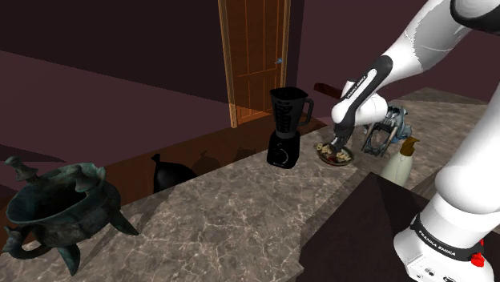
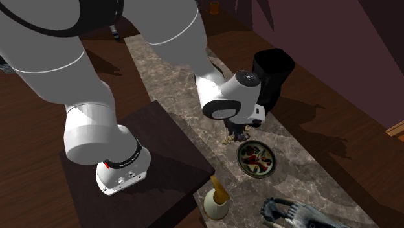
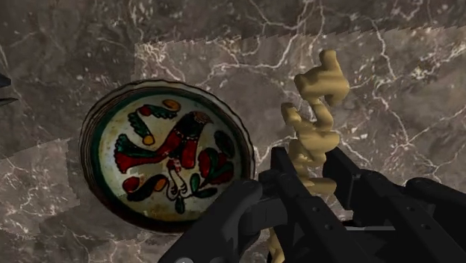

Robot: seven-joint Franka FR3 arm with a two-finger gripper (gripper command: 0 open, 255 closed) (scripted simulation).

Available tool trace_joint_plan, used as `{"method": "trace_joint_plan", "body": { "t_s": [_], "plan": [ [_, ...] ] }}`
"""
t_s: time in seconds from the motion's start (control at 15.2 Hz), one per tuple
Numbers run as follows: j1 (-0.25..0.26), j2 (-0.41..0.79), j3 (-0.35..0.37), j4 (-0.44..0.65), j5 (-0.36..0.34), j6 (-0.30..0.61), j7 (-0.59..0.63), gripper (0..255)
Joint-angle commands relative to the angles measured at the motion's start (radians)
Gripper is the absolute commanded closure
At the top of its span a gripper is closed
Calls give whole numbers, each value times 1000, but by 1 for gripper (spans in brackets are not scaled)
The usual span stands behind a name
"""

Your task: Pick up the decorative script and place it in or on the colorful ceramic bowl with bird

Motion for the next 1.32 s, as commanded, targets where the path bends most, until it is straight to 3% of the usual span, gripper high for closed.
{"method": "trace_joint_plan", "body": {
  "t_s": [0.0, 0.46, 1.25],
  "plan": [
    [-32, 49, -9, 69, 23, -22, -63, 255],
    [-139, 187, -25, 302, 73, -121, -221, 255],
    [-170, 346, 17, 328, 126, 11, -261, 255]
  ]
}}
